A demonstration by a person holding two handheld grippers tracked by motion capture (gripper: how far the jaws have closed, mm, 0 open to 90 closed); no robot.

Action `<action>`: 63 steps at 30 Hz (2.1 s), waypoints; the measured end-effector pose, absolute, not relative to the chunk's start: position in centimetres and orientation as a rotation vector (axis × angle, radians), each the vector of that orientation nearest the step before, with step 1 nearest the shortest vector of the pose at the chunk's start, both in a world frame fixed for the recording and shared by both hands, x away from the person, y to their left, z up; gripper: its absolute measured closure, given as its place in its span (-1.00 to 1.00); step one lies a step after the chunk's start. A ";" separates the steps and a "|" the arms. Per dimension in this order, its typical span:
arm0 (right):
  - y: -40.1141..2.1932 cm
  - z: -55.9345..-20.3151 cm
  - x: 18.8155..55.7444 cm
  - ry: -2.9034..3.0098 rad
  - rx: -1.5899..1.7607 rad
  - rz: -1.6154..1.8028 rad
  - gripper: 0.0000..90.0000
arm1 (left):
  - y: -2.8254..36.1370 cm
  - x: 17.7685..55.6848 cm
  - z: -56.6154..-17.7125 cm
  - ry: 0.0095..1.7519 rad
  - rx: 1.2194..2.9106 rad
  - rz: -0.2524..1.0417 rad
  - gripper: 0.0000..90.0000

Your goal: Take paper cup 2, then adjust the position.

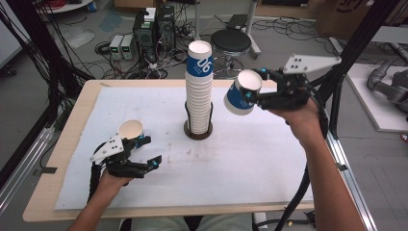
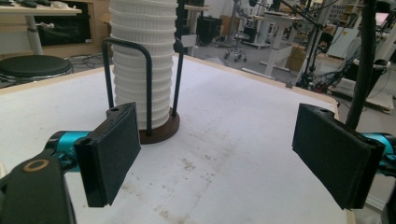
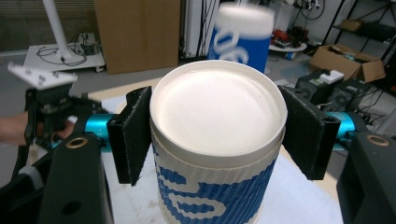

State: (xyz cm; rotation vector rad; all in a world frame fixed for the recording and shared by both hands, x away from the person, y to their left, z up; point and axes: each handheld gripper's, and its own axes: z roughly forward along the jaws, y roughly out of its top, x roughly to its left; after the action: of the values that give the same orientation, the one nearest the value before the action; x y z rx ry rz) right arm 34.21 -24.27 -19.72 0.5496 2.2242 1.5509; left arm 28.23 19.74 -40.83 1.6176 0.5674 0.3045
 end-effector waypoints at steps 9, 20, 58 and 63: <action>-26.3 -26.2 32.9 2.227 0.562 1.609 -0.30 | 19.1 28.1 -40.9 0.541 1.638 0.299 -0.67; -27.3 -32.6 31.0 2.228 0.650 1.574 -0.30 | 19.0 28.2 -41.1 0.546 1.639 0.309 -0.67; -25.4 -35.8 30.0 2.301 0.642 1.568 -0.30 | 17.6 28.0 -40.6 0.442 1.673 0.265 -0.66; -24.0 -35.7 30.0 2.337 0.586 1.596 -0.30 | 16.5 28.3 -39.8 0.395 1.690 0.236 -0.67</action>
State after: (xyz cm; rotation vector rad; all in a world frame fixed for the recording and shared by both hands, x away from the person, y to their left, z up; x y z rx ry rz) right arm 30.00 -24.04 -35.73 0.5856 2.3366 1.5962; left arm 28.26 16.50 -39.83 1.6903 0.3954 0.2355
